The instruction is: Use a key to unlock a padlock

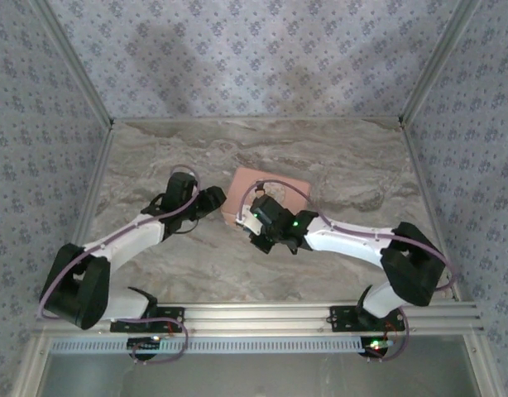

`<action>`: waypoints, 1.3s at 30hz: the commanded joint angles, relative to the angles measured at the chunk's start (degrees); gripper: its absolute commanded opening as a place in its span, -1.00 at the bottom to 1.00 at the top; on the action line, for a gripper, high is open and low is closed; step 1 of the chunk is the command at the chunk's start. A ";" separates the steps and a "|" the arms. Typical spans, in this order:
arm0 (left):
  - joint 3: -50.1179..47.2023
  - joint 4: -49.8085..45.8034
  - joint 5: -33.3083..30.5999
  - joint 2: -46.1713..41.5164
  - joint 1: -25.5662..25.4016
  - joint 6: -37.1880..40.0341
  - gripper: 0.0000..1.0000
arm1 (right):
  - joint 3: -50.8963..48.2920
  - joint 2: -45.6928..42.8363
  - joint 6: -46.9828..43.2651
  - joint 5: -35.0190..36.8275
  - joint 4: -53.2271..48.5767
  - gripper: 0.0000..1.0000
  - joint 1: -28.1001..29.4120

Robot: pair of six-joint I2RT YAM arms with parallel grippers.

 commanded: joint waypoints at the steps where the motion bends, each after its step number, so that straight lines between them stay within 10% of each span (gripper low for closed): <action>1: -1.61 -3.37 -1.75 -3.78 0.18 0.94 0.17 | -0.92 -4.52 2.32 -0.52 -1.00 -1.00 0.30; 13: -4.89 -9.86 -3.08 -13.47 -1.18 0.59 0.19 | -5.51 -18.54 11.83 -2.85 -7.78 -1.00 -4.74; 23: -6.40 -13.69 -5.25 -17.15 -3.13 0.72 0.20 | -9.74 -27.39 22.93 -2.45 -15.09 -1.00 -20.42; 39: -7.01 -14.59 -7.77 -16.99 -3.27 1.96 0.23 | -11.67 -13.93 32.71 -4.88 -18.26 -1.00 -43.96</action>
